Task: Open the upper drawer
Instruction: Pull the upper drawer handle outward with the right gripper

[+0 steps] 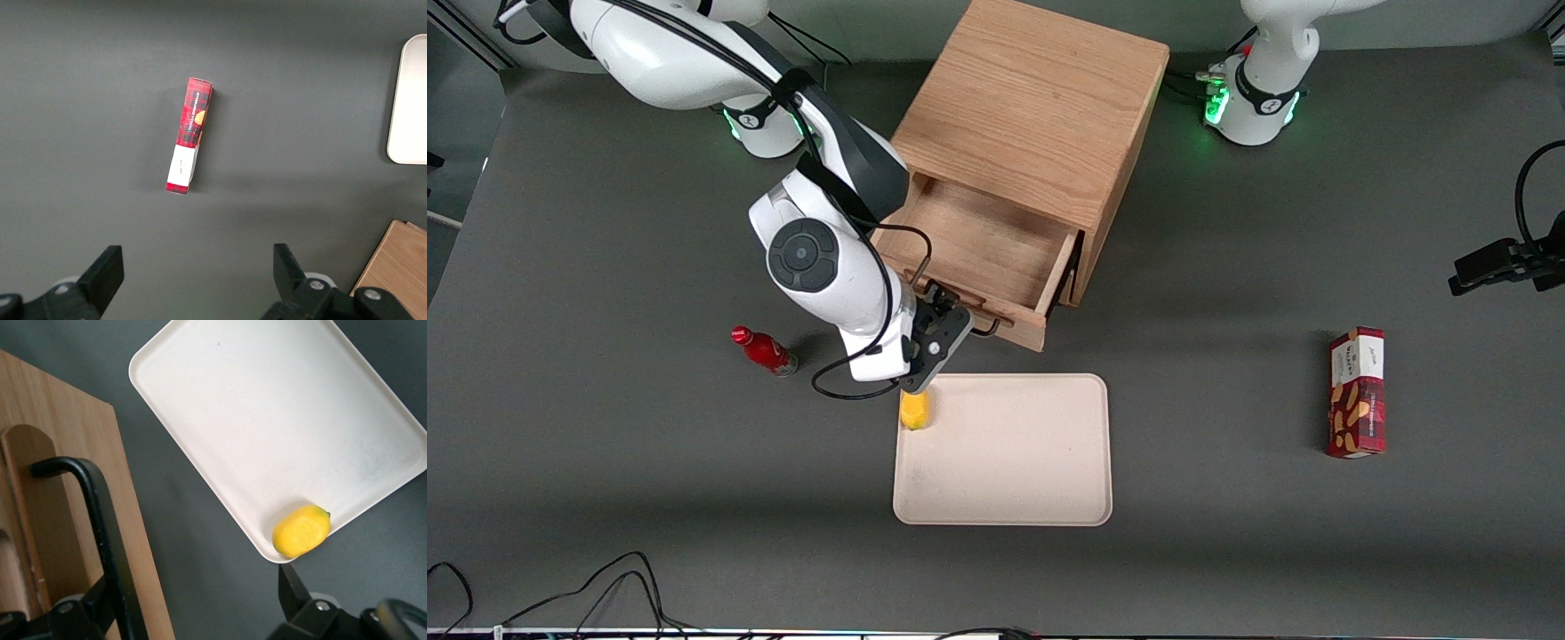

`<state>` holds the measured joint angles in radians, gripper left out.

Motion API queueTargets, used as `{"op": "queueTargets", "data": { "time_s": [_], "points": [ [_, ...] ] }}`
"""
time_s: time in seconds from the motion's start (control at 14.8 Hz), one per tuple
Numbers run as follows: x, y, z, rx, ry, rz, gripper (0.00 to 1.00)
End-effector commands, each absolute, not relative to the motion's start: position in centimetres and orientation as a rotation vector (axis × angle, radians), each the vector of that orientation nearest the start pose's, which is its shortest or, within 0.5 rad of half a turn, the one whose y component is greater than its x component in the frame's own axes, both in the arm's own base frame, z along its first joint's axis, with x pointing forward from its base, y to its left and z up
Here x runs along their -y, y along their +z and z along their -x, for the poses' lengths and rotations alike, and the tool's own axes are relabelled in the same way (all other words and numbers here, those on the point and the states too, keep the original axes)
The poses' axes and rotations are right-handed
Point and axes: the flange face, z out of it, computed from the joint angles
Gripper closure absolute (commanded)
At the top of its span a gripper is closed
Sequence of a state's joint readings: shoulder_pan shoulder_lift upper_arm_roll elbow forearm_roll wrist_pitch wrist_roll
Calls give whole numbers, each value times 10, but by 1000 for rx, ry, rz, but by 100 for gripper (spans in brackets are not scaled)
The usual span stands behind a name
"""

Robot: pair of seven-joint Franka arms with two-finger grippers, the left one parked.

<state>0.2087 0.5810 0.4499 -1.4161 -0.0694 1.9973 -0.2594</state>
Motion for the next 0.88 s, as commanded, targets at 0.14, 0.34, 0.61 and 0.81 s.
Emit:
{"op": "queueTargets", "data": {
  "time_s": [0.14, 0.34, 0.61, 0.81],
  "points": [
    [-379, 394, -619, 1326, -29, 2654, 0],
    [-377, 396, -622, 1327, -28, 2658, 0],
    [-368, 393, -629, 1314, -29, 2680, 0],
    [-367, 396, -631, 1311, -39, 2680, 0]
  ]
}}
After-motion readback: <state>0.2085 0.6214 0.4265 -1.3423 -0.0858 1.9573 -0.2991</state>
